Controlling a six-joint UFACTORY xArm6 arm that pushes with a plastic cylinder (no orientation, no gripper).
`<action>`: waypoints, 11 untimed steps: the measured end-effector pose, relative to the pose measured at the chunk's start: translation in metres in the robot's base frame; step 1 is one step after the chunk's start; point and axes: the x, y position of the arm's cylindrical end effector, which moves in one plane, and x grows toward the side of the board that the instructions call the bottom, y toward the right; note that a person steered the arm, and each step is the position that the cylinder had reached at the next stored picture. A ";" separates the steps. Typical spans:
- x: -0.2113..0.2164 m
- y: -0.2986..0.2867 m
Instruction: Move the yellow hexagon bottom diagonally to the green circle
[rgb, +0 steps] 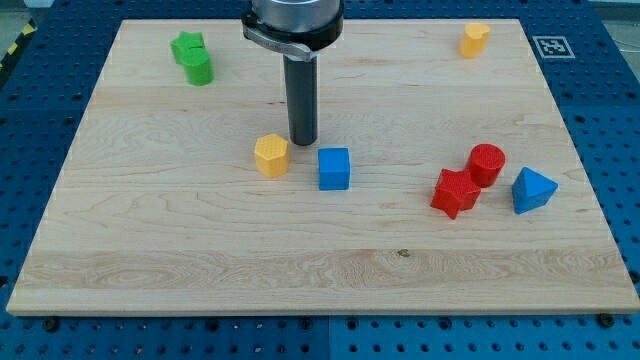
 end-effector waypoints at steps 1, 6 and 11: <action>0.025 0.000; -0.007 -0.043; -0.044 -0.098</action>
